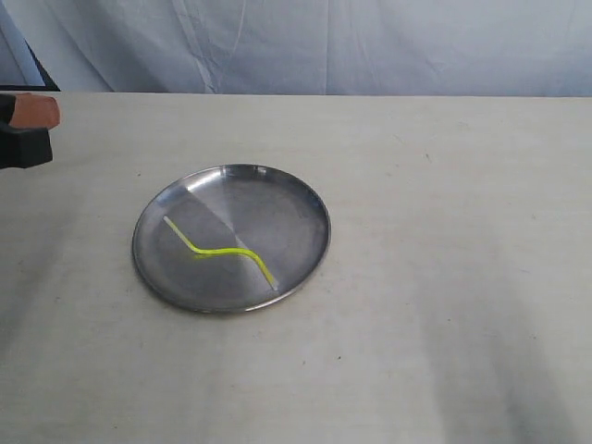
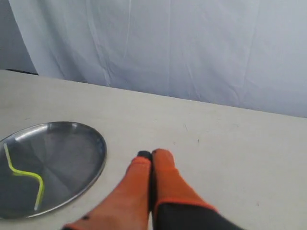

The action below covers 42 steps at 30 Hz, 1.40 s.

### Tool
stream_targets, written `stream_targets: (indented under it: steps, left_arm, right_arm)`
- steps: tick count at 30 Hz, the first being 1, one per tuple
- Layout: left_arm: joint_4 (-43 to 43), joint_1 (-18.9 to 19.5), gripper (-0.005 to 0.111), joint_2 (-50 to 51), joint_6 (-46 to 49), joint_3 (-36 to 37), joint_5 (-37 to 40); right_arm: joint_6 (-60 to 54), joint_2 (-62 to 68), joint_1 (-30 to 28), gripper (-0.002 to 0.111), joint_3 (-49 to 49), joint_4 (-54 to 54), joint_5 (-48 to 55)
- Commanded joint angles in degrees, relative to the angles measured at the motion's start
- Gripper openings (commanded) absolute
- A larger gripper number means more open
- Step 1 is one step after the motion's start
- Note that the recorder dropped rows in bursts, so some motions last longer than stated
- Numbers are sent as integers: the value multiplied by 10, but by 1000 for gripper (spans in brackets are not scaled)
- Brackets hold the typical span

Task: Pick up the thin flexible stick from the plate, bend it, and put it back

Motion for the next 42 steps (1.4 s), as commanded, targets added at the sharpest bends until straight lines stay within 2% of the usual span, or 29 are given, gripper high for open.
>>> stream_targets:
  steps: [1,6,13,16,37,42]
  left_arm:
    - [0,-1,0,-3,0,2,1]
    - [0,-1,0,-3,0,2,0]
    - [0,-1,0,-3,0,2,0]
    - [0,-1,0,-3,0,2,0]
    - [2,-1,0,-3,0,2,0]
    - [2,-1,0,-37,0,27,-22]
  right_arm:
    - [12,-52,-3,-1,51,-21,-56]
    - [190,-164,-54,-1,135,-146,-48]
    - [190,-215,-79,-1,218,-159,-48]
    - [190,-215,-79,-1,218,-173,-19]
    - [188,-215,-79,-1,218,-177,-20]
    - [188,-215,-79,-1,218,-177,-20]
